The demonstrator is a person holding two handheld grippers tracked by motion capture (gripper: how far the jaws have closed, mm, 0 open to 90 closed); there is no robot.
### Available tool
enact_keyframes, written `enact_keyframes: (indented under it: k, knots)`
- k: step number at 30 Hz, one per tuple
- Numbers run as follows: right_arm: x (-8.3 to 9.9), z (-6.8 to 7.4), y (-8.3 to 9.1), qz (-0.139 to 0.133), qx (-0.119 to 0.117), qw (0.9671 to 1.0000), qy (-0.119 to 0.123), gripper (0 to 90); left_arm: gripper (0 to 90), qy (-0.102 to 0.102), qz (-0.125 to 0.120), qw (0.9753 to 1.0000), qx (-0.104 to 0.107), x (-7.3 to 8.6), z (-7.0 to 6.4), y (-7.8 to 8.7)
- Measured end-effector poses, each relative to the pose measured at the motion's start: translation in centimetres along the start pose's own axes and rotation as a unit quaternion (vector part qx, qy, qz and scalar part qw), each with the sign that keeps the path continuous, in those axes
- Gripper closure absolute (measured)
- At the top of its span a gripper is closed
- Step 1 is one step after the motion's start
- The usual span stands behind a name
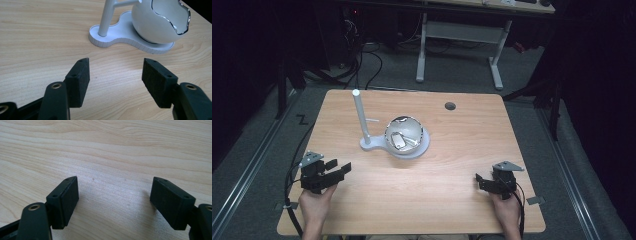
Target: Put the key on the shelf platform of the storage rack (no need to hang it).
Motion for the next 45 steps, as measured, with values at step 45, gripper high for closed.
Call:
enact_keyframes:
  k: [45]
  knots:
    - [0.0, 0.0, 0.0, 0.0, 0.0, 1.0, 0.0, 23.3, 37.3, -0.034, 0.012, 0.9989, -0.03, 5.7, 2.3, -2.8]
Point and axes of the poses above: each handheld gripper's, and its own axes: y roughly backward along the jaws, x roughly out of its underside, z roughly to its left, the point moved 7 cm from there along -y, roughly forward along the jaws, and after that the axes turned 9 degrees about -x, right-handed, at the moved point
